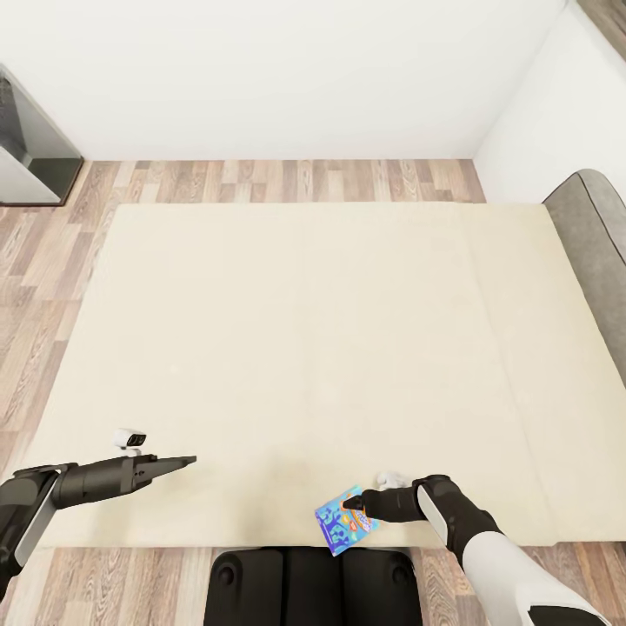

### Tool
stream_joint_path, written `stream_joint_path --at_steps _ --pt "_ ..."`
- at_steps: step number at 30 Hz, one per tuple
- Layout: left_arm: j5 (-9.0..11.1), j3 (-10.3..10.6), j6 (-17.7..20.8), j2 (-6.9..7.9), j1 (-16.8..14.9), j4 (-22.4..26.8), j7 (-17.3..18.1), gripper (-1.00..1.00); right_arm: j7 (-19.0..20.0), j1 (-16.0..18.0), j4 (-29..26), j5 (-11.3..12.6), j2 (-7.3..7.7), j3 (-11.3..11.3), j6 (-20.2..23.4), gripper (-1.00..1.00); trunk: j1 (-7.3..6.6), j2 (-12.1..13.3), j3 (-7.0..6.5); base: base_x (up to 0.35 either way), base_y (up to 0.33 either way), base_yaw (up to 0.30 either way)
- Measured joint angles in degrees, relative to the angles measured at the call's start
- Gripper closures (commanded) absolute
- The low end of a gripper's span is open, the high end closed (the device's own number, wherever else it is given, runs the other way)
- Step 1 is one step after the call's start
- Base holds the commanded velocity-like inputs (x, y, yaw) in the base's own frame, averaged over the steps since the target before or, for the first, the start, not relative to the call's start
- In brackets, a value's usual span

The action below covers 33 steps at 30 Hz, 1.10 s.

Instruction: Put all the toys in the child's room - the three board games (two on the bed and one on the table), the two jigsaw puzzles on the table, and the tennis ball on the table - inside the toy box on the table in the child's room.

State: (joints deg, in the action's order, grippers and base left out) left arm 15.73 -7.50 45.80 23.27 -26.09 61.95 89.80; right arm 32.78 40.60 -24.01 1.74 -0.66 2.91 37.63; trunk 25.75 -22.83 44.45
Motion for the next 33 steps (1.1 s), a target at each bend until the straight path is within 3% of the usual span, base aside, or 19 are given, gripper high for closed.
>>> stream_joint_path --at_steps 33 --pt "0.0 0.0 0.0 -0.02 0.0 0.0 0.0 -1.00 0.0 0.0 0.0 0.0 0.00 0.0 -0.1 -1.00 0.00 0.0 0.00 0.000 0.046 0.002"
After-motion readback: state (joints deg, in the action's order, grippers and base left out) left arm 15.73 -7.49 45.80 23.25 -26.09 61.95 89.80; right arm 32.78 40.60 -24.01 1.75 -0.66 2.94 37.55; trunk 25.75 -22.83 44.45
